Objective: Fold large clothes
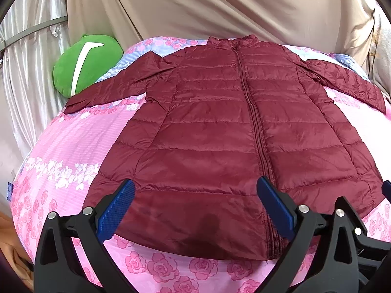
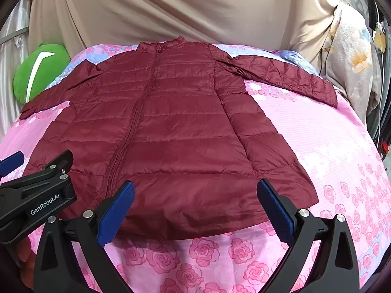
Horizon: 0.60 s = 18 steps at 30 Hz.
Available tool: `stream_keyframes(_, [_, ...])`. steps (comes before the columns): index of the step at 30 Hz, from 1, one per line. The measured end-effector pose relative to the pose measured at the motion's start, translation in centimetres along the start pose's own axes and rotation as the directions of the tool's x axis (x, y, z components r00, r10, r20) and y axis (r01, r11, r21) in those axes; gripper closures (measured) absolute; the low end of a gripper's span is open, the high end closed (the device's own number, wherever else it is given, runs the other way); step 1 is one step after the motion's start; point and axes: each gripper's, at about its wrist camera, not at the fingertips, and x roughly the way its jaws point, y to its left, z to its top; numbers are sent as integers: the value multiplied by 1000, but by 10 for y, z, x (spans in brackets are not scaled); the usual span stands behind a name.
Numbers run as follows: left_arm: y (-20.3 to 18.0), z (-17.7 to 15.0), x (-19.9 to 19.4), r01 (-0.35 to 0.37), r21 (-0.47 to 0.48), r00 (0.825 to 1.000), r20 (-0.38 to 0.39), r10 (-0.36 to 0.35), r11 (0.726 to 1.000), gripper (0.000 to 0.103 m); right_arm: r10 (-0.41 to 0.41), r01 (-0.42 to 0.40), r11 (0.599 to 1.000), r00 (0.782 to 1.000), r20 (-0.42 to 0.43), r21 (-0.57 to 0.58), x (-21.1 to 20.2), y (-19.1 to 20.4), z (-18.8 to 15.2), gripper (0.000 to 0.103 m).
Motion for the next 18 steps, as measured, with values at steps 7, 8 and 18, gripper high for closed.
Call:
stream_keyframes(7, [-4,4,-4,10,0,1000,-4,-10,1000,6,-20,20,1000,1000,10,4,-7,-5,0,5])
stream_keyframes(8, [-5,5,-4,11,0,1000,-4,-11,1000,6,-20,20,1000,1000,9,5,-8,-5,1,5])
stream_keyframes(18, [-18,4,-10,39,31,999,7,-39,999,6,-16,16,999,1000,12,-32,-11,1,0,5])
